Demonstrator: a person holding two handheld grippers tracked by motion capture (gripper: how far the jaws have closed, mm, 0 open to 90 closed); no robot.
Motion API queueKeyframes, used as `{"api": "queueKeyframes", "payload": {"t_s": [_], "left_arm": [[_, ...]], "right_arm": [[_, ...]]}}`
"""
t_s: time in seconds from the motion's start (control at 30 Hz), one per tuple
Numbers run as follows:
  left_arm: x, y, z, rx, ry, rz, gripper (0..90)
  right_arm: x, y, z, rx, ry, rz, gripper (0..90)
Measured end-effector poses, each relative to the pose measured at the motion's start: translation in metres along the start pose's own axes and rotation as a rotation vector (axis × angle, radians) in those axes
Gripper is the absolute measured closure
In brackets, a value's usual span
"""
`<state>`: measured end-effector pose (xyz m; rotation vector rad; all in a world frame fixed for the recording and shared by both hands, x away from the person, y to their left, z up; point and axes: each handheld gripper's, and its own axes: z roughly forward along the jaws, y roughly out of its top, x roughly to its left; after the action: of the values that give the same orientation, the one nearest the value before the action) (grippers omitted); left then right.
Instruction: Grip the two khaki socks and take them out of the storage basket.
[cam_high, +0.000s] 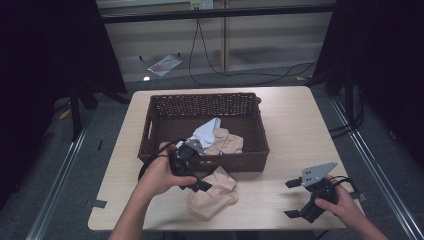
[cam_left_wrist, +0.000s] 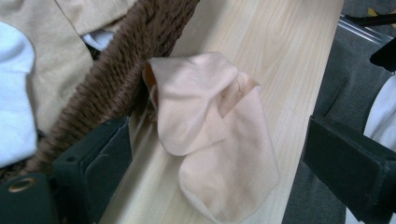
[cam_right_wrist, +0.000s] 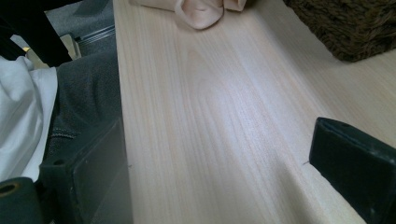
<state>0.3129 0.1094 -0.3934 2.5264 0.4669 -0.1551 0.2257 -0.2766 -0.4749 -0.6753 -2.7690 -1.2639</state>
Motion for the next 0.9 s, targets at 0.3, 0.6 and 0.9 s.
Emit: {"api": "queueKeyframes", "payload": {"t_s": [0.3,0.6,0.9], "left_arm": [[-0.003,-0.016,0.008,-0.007,-0.004,0.009,7.4],[-0.004,-0.03,0.02,-0.003,-0.007,0.027,7.1],[-0.003,-0.045,0.034,0.016,-0.017,0.047,6.0]], "right_arm": [[0.0,0.0,0.0,0.001,-0.001,-0.001,3.1],[0.0,0.0,-0.001,-0.002,-0.003,-0.002,3.1],[0.0,0.0,-0.001,-0.002,-0.008,-0.009,3.0]]}}
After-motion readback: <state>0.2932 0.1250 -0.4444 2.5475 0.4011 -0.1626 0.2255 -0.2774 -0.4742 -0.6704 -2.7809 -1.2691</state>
